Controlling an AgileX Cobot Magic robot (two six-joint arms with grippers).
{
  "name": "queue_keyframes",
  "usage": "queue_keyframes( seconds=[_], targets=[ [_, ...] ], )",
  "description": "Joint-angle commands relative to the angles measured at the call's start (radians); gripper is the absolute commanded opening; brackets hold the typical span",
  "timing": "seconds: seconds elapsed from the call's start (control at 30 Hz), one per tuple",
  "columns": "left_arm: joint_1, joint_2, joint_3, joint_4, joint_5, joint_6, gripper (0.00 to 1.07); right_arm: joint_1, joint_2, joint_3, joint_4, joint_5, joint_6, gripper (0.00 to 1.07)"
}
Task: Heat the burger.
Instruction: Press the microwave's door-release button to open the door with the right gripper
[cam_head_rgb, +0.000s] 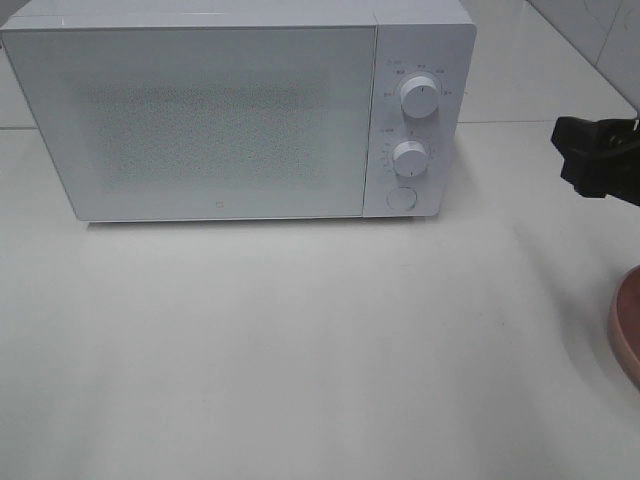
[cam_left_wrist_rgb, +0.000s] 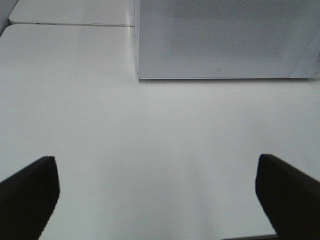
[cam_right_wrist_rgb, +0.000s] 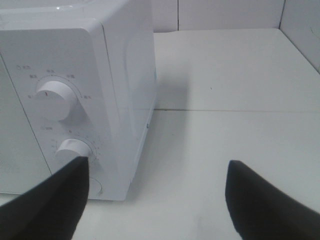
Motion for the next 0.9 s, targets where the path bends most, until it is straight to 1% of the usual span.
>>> queue_keyframes(
  seconds=[0.03,0.1,0.13,0.17,0.2,0.23,0.27,0.3,0.33,0.4,0.43,0.47,0.53,0.57,0.6,0.63,0.67,0.7,0.73,0.77,0.8,0.83,0.87,0.9],
  targets=[
    [-0.004,-0.017,0.002,-0.001,-0.009,-0.003,1.00,-0.002,0.001,0.022,0.044,-0.033,-0.018,0.73],
    [-0.004,-0.017,0.002,-0.001,-0.009,-0.003,1.00,0.011,0.001,0.033,0.067,-0.040,-0.019,0.73],
    [-0.004,-0.017,0.002,-0.001,-0.009,-0.003,1.00,0.041,0.001,0.043,0.100,-0.054,-0.031,0.73],
    [-0.004,-0.017,0.002,-0.001,-0.009,-0.003,1.00,0.041,0.001,0.043,0.100,-0.054,-0.031,0.73],
    [-0.004,-0.017,0.002,-0.001,-0.009,-0.003,1.00,0.060,0.001,0.047,0.119,-0.060,-0.046,0.73],
    [-0.004,-0.017,0.002,-0.001,-0.009,-0.003,1.00,0.099,0.001,0.053,0.158,-0.069,-0.086,0.73],
    [-0.004,-0.017,0.002,-0.001,-0.009,-0.003,1.00,0.099,0.001,0.053,0.158,-0.069,-0.086,0.73],
    [-0.004,-0.017,0.002,-0.001,-0.009,-0.003,1.00,0.121,0.001,0.057,0.186,-0.076,-0.105,0.73],
    [-0.004,-0.017,0.002,-0.001,-0.009,-0.003,1.00,0.163,0.001,0.058,0.244,-0.086,-0.160,0.73],
    [-0.004,-0.017,0.002,-0.001,-0.009,-0.003,1.00,0.179,0.001,0.058,0.264,-0.092,-0.183,0.73],
    [-0.004,-0.017,0.002,-0.001,-0.009,-0.003,1.00,0.214,0.003,0.058,0.312,-0.107,-0.237,0.73],
    [-0.004,-0.017,0.002,-0.001,-0.009,-0.003,1.00,0.214,0.003,0.058,0.312,-0.107,-0.237,0.73],
    [-0.004,-0.017,0.002,-0.001,-0.009,-0.003,1.00,0.255,0.016,0.058,0.377,-0.135,-0.291,0.73],
    [-0.004,-0.017,0.002,-0.001,-0.009,-0.003,1.00,0.255,0.016,0.058,0.377,-0.135,-0.291,0.73],
    [-0.004,-0.017,0.002,-0.001,-0.009,-0.003,1.00,0.272,0.026,0.058,0.397,-0.148,-0.302,0.73],
    [-0.004,-0.017,0.002,-0.001,-0.009,-0.003,1.00,0.307,0.055,0.058,0.443,-0.174,-0.318,0.73],
    [-0.004,-0.017,0.002,-0.001,-0.009,-0.003,1.00,0.307,0.055,0.058,0.443,-0.174,-0.318,0.73],
    [-0.004,-0.017,0.002,-0.001,-0.009,-0.003,1.00,0.347,0.093,0.058,0.497,-0.198,-0.330,0.73],
    [-0.004,-0.017,0.002,-0.001,-0.009,-0.003,1.00,0.347,0.093,0.058,0.497,-0.198,-0.330,0.73],
    [-0.004,-0.017,0.002,-0.001,-0.009,-0.003,1.00,0.364,0.109,0.058,0.530,-0.213,-0.342,0.73],
    [-0.004,-0.017,0.002,-0.001,-0.009,-0.003,1.00,0.406,0.143,0.058,0.595,-0.246,-0.352,0.73],
    [-0.004,-0.017,0.002,-0.001,-0.009,-0.003,1.00,0.406,0.143,0.058,0.595,-0.246,-0.352,0.73],
    [-0.004,-0.017,0.002,-0.001,-0.009,-0.003,1.00,0.456,0.183,0.058,0.661,-0.291,-0.355,0.73],
    [-0.004,-0.017,0.002,-0.001,-0.009,-0.003,1.00,0.456,0.183,0.058,0.661,-0.291,-0.355,0.73]
  ],
)
